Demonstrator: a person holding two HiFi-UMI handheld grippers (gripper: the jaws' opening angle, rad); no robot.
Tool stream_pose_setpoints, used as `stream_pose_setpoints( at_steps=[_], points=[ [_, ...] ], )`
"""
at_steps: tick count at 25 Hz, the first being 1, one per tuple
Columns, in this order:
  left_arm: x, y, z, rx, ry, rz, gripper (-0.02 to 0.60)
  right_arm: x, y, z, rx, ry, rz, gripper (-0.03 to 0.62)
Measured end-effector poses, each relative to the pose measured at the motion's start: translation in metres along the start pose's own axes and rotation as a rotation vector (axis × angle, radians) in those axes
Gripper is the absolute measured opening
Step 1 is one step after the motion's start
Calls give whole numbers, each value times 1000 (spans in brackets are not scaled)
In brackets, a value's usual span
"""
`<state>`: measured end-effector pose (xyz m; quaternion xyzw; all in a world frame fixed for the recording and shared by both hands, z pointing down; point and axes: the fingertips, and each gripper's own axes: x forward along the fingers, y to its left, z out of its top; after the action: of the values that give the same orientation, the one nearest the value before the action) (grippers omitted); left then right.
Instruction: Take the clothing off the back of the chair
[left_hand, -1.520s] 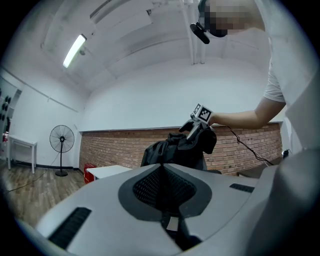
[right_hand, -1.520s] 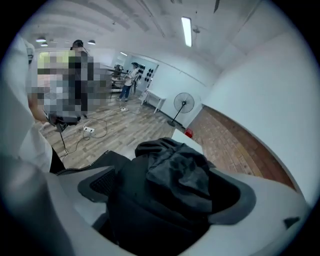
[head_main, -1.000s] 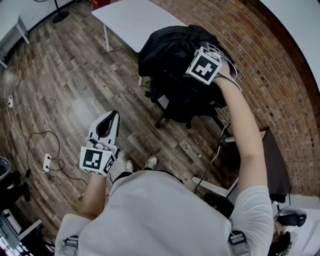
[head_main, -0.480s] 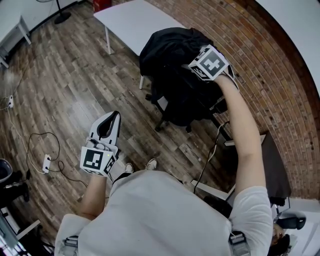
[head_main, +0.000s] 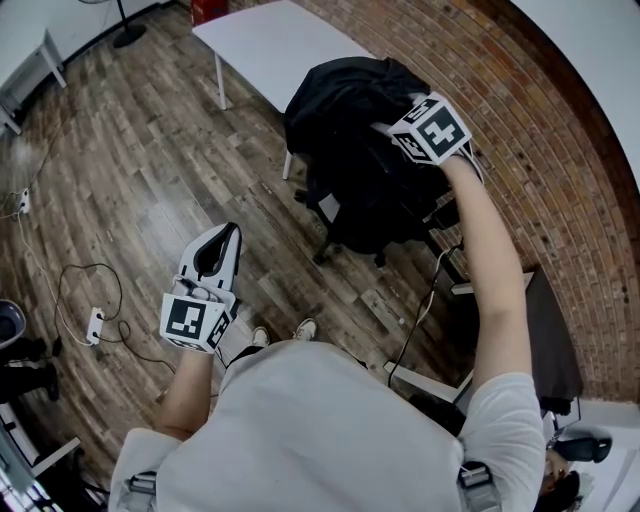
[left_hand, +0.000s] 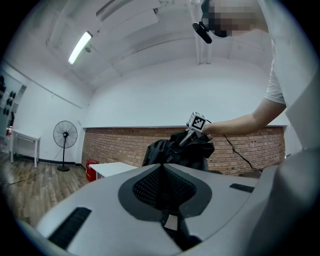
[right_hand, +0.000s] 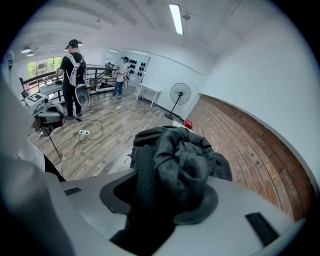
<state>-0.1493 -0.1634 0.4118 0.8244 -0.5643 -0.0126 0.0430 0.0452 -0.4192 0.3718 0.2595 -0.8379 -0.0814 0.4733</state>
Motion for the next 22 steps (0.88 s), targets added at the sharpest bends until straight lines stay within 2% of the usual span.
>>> stream_pose_setpoints(
  at_steps=[4,5,6,11,17,22],
  points=[
    [-1,3,1,-1,-3,8,29,-3,1,6,-19,-22,-12,192],
    [0,3,1,-1,-5,7,29,-6,2,8,-33,-39,-21,167],
    [0,3,2,1,-6,4,29,-9,2,11,-51,-53,-35,88],
    [5,-2,5,6,-11,-11,29,-6,6,16,-119,-6,-67,70],
    [3,-6,4,5,-16,-10,29,-12,3,16,-9,-75,-17,61],
    [-1,-1,5,3,-14,3,29,-34,-16,22,187,-231,26,60]
  ],
)
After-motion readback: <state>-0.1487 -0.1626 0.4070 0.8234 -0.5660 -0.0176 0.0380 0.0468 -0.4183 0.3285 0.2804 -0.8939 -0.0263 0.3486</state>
